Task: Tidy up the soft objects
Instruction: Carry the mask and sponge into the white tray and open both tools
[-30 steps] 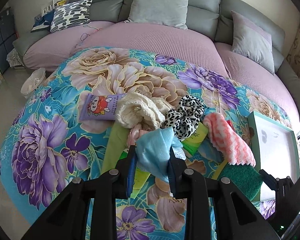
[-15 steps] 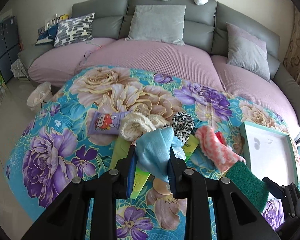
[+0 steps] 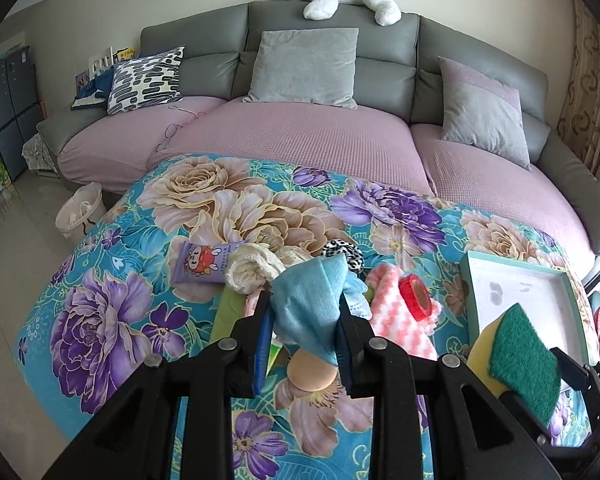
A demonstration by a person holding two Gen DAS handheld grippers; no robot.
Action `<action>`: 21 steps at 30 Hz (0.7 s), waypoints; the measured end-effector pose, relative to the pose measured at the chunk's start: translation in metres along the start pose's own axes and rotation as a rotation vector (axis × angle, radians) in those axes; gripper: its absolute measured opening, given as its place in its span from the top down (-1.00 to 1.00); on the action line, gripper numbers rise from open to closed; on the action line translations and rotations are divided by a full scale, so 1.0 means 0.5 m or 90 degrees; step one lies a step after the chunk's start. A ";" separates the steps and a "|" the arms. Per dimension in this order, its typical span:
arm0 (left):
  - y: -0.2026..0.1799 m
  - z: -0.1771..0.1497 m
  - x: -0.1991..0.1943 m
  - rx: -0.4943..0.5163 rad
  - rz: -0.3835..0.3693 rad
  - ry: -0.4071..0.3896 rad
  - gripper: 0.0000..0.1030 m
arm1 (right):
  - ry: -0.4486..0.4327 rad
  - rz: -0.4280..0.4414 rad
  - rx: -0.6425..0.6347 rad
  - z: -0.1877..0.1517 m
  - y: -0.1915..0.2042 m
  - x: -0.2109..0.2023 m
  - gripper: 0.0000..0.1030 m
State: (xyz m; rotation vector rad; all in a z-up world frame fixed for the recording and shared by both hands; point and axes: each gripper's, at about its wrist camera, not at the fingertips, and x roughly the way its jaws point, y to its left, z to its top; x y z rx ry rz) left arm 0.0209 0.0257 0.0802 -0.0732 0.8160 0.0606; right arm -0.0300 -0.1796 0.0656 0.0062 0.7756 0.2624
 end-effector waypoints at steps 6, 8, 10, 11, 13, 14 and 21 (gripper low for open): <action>-0.016 -0.003 0.000 0.007 -0.017 0.005 0.43 | -0.006 -0.062 0.081 -0.012 -0.098 -0.013 -0.56; -0.021 -0.002 -0.005 0.009 -0.021 0.002 0.43 | -0.005 -0.088 0.112 -0.017 -0.134 -0.018 -0.56; -0.027 -0.001 -0.011 0.011 -0.024 -0.003 0.43 | -0.009 -0.114 0.137 -0.024 -0.166 -0.027 -0.56; -0.031 0.000 -0.014 0.011 -0.026 -0.005 0.43 | -0.011 -0.124 0.149 -0.027 -0.181 -0.032 -0.56; -0.042 0.002 -0.019 0.018 -0.033 -0.007 0.43 | -0.015 -0.144 0.173 -0.032 -0.214 -0.041 -0.56; -0.051 0.004 -0.022 0.026 -0.039 -0.008 0.43 | -0.017 -0.152 0.184 -0.035 -0.230 -0.046 -0.56; -0.115 0.029 -0.065 0.076 -0.065 -0.030 0.43 | -0.021 -0.228 0.239 -0.056 -0.314 -0.068 -0.56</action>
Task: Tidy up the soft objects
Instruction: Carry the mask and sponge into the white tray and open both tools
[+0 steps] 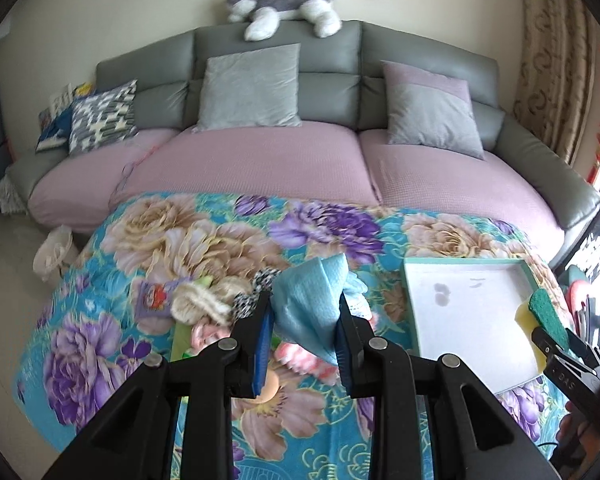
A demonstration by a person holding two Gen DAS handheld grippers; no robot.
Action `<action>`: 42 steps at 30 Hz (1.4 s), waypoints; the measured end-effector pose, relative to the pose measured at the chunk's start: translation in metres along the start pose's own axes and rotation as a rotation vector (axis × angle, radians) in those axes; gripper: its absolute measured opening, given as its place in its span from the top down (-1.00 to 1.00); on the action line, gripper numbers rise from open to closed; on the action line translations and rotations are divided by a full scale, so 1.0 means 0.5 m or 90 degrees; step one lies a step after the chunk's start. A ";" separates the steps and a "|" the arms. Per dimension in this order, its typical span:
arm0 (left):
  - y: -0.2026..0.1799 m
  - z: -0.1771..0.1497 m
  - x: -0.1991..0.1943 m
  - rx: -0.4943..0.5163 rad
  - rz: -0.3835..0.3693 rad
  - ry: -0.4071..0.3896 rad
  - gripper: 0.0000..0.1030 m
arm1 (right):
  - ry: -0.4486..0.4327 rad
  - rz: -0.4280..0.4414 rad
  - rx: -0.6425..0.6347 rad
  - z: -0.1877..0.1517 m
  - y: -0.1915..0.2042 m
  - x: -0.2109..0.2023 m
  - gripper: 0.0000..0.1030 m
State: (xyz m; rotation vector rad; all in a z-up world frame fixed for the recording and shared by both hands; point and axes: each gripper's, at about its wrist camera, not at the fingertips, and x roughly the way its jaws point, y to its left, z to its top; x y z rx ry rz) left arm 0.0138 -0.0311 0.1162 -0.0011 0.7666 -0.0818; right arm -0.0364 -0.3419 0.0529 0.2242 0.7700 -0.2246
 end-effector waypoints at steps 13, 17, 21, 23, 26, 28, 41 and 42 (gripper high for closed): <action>-0.191 0.055 0.038 0.118 -0.066 0.014 0.43 | -0.017 -0.098 0.053 0.011 -0.091 0.032 -0.56; -0.269 0.044 0.103 0.151 -0.107 0.056 0.43 | -0.021 -0.110 0.055 0.015 -0.098 0.052 -0.56; -0.330 0.026 0.157 0.174 -0.131 0.092 0.42 | -0.021 -0.112 0.065 0.017 -0.105 0.069 -0.56; -0.352 0.022 0.181 0.180 -0.138 0.104 0.42 | -0.023 -0.119 0.066 0.018 -0.105 0.075 -0.56; -0.380 0.021 0.216 0.179 -0.151 0.117 0.42 | -0.024 -0.127 0.068 0.019 -0.107 0.084 -0.56; -0.394 0.022 0.235 0.179 -0.154 0.122 0.42 | -0.022 -0.135 0.067 0.019 -0.108 0.089 -0.56; -0.414 0.039 0.301 0.142 -0.164 0.125 -0.68 | -0.013 -0.155 0.053 0.021 -0.102 0.096 -0.59; -0.411 0.040 0.301 0.140 -0.159 0.124 -0.78 | -0.010 -0.153 0.049 0.022 -0.100 0.097 -0.63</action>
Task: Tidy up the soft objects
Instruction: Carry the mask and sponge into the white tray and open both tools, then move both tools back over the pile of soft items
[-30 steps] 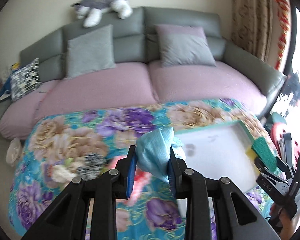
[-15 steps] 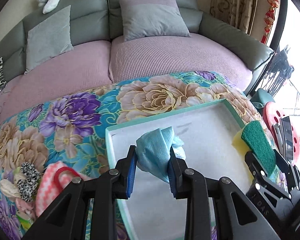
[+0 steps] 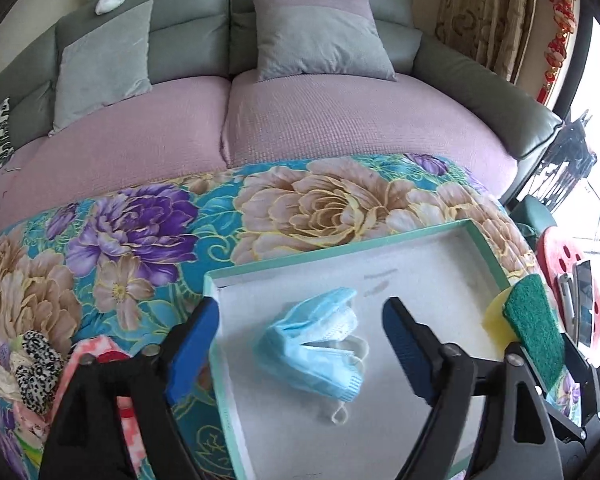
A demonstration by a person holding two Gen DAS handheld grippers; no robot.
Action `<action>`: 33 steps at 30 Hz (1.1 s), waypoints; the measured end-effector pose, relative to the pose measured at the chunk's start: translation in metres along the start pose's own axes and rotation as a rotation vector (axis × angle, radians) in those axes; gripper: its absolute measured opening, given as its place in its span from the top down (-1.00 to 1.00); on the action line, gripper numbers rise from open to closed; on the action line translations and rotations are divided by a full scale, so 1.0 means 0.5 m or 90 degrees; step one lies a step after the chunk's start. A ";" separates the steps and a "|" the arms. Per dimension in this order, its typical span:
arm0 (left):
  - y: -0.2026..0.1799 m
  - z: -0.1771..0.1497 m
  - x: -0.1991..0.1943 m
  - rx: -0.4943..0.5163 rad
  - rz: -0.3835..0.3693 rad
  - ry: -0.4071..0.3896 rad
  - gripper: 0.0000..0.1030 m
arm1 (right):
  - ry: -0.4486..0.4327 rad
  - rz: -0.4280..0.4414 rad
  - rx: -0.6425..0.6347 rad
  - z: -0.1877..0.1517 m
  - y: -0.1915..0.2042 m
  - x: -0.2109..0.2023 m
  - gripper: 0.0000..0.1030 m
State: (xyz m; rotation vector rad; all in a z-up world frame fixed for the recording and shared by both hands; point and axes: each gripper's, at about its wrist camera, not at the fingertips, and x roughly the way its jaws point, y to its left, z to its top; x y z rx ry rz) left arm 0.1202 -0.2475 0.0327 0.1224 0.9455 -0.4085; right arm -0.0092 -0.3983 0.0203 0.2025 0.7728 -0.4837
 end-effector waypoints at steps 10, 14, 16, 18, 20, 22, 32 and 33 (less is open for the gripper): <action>0.071 -0.026 -0.011 -0.048 0.074 -0.001 -0.82 | 0.043 -0.018 -0.021 -0.004 0.014 0.008 -1.00; 0.103 -0.044 -0.007 -0.069 0.108 0.000 -0.88 | 0.054 -0.023 -0.018 -0.007 0.012 0.010 -1.00; 0.117 -0.050 -0.007 -0.077 0.118 -0.001 -0.88 | 0.059 -0.024 -0.016 -0.008 0.010 0.012 -1.00; 0.132 -0.055 -0.010 -0.088 0.120 -0.004 -0.89 | 0.061 -0.024 -0.014 -0.009 0.010 0.011 -1.00; 0.148 -0.063 -0.017 -0.100 0.119 -0.009 -0.91 | 0.063 -0.020 -0.012 -0.009 0.010 0.009 -1.00; 0.164 -0.073 -0.024 -0.106 0.121 -0.014 -0.91 | 0.065 -0.016 -0.014 -0.010 0.012 0.005 -1.00; 0.266 -0.137 -0.090 -0.167 0.154 -0.019 -0.92 | 0.058 0.003 -0.048 -0.030 0.044 -0.051 -1.00; 0.272 -0.144 -0.096 -0.172 0.156 -0.019 -0.92 | 0.056 0.006 -0.056 -0.034 0.050 -0.059 -1.00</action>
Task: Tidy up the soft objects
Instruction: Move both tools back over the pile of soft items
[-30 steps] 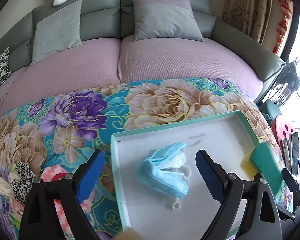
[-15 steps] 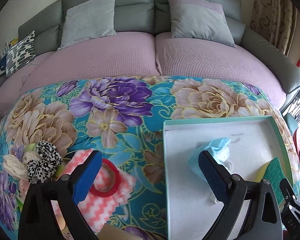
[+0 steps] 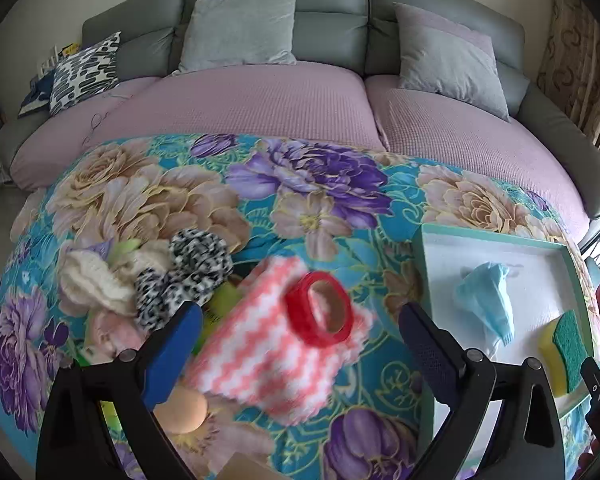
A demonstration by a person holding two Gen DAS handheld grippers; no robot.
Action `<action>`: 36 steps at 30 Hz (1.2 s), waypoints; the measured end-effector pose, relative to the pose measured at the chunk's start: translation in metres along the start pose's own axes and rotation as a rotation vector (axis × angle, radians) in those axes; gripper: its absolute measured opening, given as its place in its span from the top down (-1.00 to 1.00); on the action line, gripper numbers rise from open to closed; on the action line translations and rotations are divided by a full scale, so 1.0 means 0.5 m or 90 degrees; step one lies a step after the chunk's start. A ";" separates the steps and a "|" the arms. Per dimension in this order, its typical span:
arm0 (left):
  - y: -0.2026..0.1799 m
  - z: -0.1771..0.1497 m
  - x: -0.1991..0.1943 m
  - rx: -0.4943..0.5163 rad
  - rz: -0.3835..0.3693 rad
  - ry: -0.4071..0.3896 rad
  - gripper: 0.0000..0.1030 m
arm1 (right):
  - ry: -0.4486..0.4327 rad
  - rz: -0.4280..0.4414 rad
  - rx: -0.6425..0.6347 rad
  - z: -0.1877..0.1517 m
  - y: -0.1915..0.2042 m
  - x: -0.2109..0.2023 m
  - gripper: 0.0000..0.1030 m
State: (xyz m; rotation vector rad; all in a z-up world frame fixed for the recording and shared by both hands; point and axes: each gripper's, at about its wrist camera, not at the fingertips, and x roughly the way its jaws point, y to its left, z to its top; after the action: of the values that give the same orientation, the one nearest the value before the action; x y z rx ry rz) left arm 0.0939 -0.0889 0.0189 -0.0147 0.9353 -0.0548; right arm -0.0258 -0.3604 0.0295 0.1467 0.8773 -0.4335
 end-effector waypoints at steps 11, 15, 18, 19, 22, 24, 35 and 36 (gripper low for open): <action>0.095 -0.059 -0.080 -0.029 -0.003 -0.026 -0.92 | -0.011 0.054 -0.032 -0.019 0.084 -0.062 -1.00; 0.145 -0.077 -0.094 -0.047 0.010 -0.029 -0.92 | -0.010 0.086 -0.050 -0.023 0.140 -0.071 -1.00; 0.192 -0.084 -0.098 -0.075 0.026 -0.027 -0.92 | -0.009 0.121 -0.067 -0.025 0.194 -0.076 -1.00; 0.211 -0.086 -0.100 -0.088 0.031 -0.028 -0.92 | -0.009 0.131 -0.075 -0.027 0.212 -0.078 -1.00; 0.254 -0.086 -0.103 -0.119 0.046 -0.031 -0.92 | -0.005 0.155 -0.113 -0.035 0.274 -0.081 -1.00; 0.280 -0.084 -0.106 -0.139 0.052 -0.035 -0.92 | -0.004 0.171 -0.137 -0.043 0.312 -0.086 -1.00; 0.401 -0.096 -0.105 -0.203 0.085 -0.029 -0.92 | 0.020 0.246 -0.219 -0.088 0.465 -0.091 -1.00; 0.409 -0.099 -0.103 -0.207 0.087 -0.027 -0.92 | 0.023 0.247 -0.223 -0.091 0.472 -0.089 -1.00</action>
State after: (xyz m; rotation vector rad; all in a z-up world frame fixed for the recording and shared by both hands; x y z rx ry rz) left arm 0.0319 0.1186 0.0237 -0.2518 0.8929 0.2243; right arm 0.0174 -0.1199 0.0231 0.0003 0.9227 0.0869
